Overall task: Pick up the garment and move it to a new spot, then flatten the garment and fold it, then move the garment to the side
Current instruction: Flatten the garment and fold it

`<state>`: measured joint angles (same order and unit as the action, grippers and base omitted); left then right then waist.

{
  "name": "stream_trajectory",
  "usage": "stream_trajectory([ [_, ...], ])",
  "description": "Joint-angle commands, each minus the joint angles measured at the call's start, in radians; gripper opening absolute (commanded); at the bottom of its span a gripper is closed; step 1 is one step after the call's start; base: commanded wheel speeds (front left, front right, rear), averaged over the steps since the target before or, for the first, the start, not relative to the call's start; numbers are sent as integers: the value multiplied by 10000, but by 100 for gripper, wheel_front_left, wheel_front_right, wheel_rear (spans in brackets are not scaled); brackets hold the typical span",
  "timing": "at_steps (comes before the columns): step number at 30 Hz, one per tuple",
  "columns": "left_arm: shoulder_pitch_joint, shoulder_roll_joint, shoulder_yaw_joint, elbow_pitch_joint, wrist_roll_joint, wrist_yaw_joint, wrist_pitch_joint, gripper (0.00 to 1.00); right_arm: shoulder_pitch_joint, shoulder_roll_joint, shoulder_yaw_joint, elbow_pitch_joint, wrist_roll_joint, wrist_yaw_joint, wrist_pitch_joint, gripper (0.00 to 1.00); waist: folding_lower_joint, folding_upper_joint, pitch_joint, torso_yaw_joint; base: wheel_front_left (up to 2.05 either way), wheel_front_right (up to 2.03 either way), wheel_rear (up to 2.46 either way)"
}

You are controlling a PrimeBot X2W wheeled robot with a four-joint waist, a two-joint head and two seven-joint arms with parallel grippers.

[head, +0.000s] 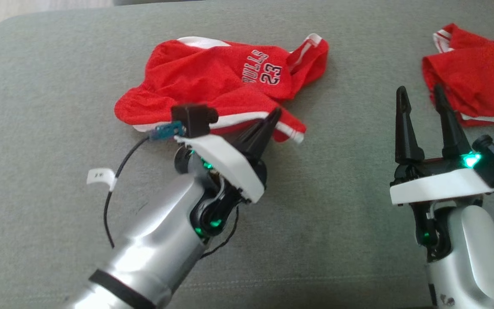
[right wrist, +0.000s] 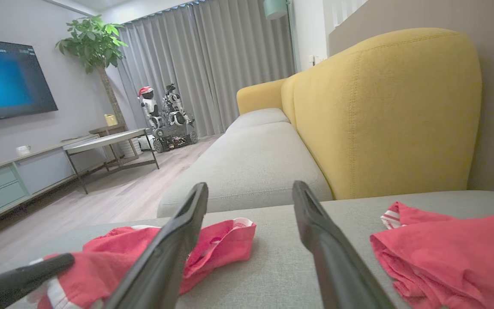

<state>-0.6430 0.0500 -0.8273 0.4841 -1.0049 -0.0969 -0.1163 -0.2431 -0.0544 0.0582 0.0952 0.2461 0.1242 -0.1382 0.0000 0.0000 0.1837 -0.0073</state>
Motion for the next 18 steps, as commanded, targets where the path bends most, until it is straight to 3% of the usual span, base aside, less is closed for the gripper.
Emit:
stream_trajectory([
  [1,-563,13,141,-425,-218,42,-110,0,-386,41,224,-260,-33,65,-119,100,0,0,-27,-142,0,0,0],
  [10,-1741,5,-1802,-1056,-1722,995,-993,0,-690,41,306,-96,-4,65,-346,100,0,0,-15,-947,0,0,0],
  [17,-1896,4,-3601,-501,-2204,1311,-1132,0,-658,41,295,34,21,65,-481,100,0,0,57,-1056,0,0,0],
  [18,-1868,4,-3829,-375,-2272,1308,-1056,16,-658,41,294,66,25,65,-495,100,0,0,60,-1041,0,0,0],
])
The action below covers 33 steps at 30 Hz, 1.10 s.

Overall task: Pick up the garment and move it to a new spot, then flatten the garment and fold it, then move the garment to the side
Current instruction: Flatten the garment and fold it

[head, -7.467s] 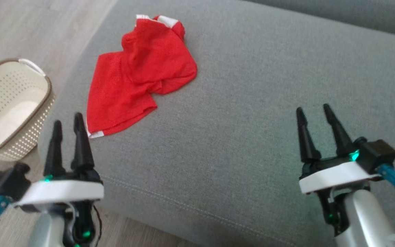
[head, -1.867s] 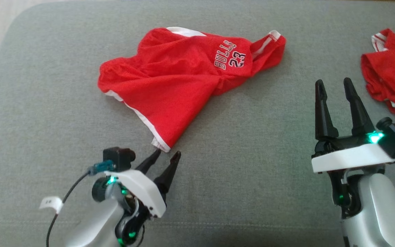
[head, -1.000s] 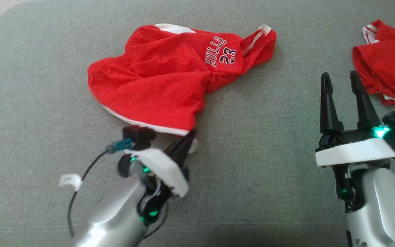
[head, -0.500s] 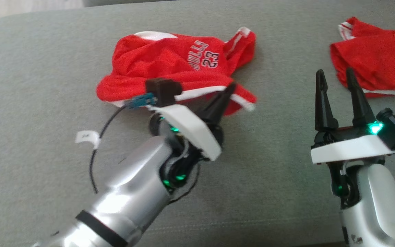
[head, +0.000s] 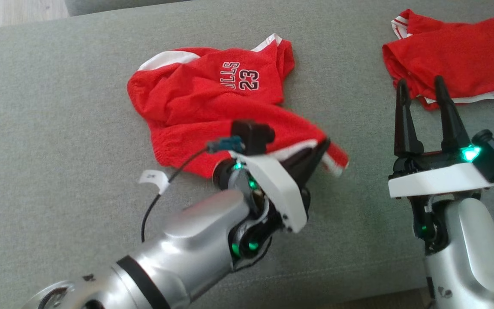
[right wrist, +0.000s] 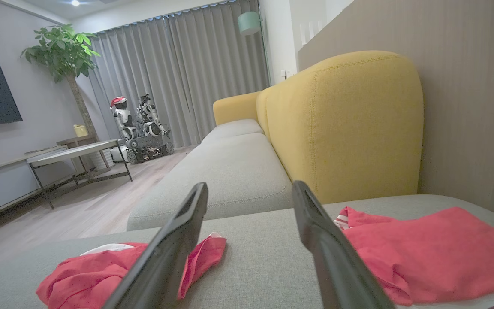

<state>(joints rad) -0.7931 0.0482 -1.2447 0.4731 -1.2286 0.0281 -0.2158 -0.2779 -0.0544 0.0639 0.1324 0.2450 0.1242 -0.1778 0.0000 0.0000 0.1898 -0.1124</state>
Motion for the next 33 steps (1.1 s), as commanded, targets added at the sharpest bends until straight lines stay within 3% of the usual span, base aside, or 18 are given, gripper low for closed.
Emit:
stream_trajectory([
  [1,-339,21,152,-140,-47,76,32,55,-309,41,241,-272,44,65,-111,100,0,0,-3,34,0,0,0],
  [2,-307,21,-12,-11,-9,95,177,100,-309,41,259,-236,56,65,-117,100,0,0,-8,59,0,0,0],
  [13,351,21,-351,557,1239,-248,1857,100,-318,41,310,-22,61,65,-119,100,0,0,-137,589,0,0,0],
  [18,260,21,35,884,1162,-137,799,100,-184,41,175,-112,8,65,-83,100,0,0,-189,882,0,0,0],
  [21,181,204,775,1123,1069,-181,-66,100,-17,41,47,-150,-32,65,-29,100,0,0,-278,1074,0,0,0],
  [25,276,757,1765,966,1172,-224,-411,100,213,41,-122,-176,-39,65,45,100,0,0,-398,1260,0,0,0],
  [29,1081,1527,4229,-134,1985,-117,-453,100,549,41,-334,-232,-71,65,146,100,0,0,-510,1508,0,0,0],
  [33,2671,1908,6270,-1247,3110,-226,-456,100,852,41,-426,-265,-88,65,213,100,0,0,-649,1655,0,0,0],
])
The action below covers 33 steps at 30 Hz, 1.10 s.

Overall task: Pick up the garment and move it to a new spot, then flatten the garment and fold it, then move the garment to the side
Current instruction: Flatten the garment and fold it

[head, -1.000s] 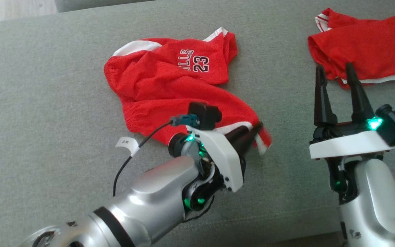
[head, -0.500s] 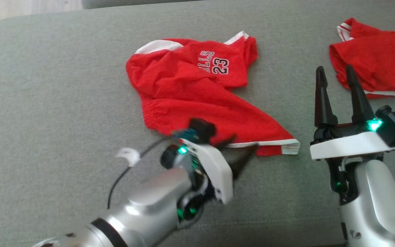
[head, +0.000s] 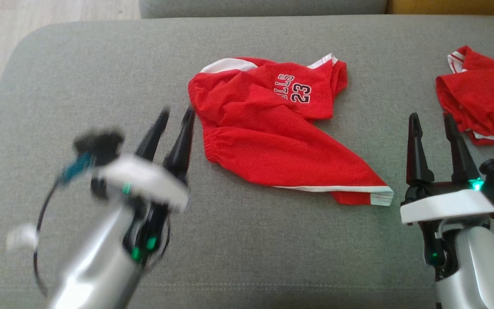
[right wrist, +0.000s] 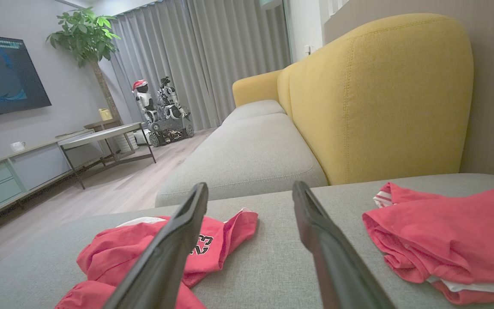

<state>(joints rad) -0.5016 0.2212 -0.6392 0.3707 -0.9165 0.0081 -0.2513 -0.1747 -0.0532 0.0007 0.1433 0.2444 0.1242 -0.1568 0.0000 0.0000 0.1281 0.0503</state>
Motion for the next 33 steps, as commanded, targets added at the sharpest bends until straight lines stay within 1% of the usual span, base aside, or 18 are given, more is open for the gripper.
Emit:
stream_trajectory([
  [1,169,179,600,-401,173,-92,-102,100,-117,30,197,-376,-73,65,13,100,0,0,-62,45,0,0,0],
  [3,927,145,1133,-574,480,-225,-102,100,-20,30,213,-371,-56,65,38,100,0,0,-100,50,0,0,0],
  [6,1720,-23,1675,-644,827,-439,-103,100,12,30,313,-399,-54,65,86,100,0,0,-26,-12,0,0,0],
  [9,2089,-204,1859,-469,1132,-669,-103,100,-14,30,401,-429,-48,65,108,100,0,0,60,-103,0,0,0],
  [13,2003,-266,1572,156,1400,-936,-94,100,-99,30,506,-441,-45,65,145,100,0,0,167,-316,0,0,0],
  [16,1725,-255,1265,768,1509,-1036,227,100,-160,30,539,-461,-40,65,150,100,0,0,264,-496,0,0,0],
  [23,813,-237,684,2426,1969,-1115,743,100,-314,30,604,-467,11,65,96,100,0,0,589,-963,0,0,0],
  [28,98,-237,446,3284,2433,-1051,602,100,-498,30,630,-522,52,65,52,100,0,0,898,-1217,0,0,0],
  [33,-488,-303,129,3939,2855,-1105,397,100,-601,30,598,-529,98,65,-28,100,0,0,1147,-1382,0,0,0],
])
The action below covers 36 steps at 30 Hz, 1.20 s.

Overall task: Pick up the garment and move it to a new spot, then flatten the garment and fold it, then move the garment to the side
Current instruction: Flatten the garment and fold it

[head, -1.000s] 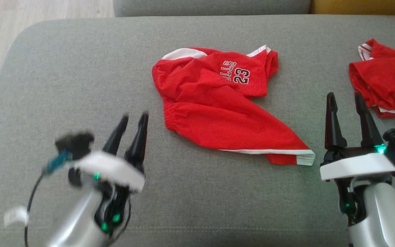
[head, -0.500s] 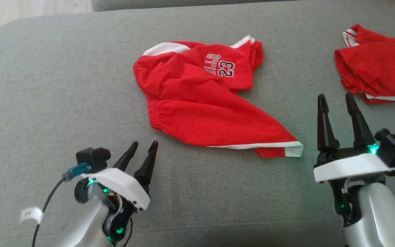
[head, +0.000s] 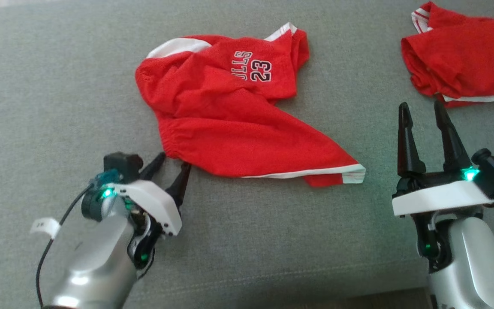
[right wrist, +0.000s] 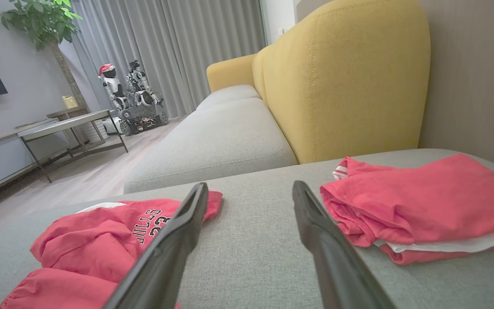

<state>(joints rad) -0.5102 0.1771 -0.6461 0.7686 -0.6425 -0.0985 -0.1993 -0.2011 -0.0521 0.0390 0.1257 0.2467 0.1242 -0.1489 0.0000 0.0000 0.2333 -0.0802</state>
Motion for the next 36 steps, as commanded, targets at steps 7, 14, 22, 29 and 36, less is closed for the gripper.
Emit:
stream_trajectory([
  [7,-822,29,211,276,258,-124,-478,100,-383,18,167,-265,117,65,-208,100,0,0,189,-143,0,0,0],
  [14,-731,55,686,-215,375,-164,-616,100,-340,18,18,-95,131,65,-275,100,0,0,50,11,0,0,0],
  [22,-432,48,1013,-830,516,-249,-622,0,-396,18,108,-19,167,65,-278,100,0,0,38,99,0,0,0],
  [29,-440,69,1043,-1008,426,-301,-623,0,-203,18,60,131,-83,65,63,100,0,0,93,66,0,0,0],
  [36,-246,332,1448,-1455,485,-312,-624,0,199,-86,343,337,-122,65,623,100,0,0,-92,9,0,0,0],
])
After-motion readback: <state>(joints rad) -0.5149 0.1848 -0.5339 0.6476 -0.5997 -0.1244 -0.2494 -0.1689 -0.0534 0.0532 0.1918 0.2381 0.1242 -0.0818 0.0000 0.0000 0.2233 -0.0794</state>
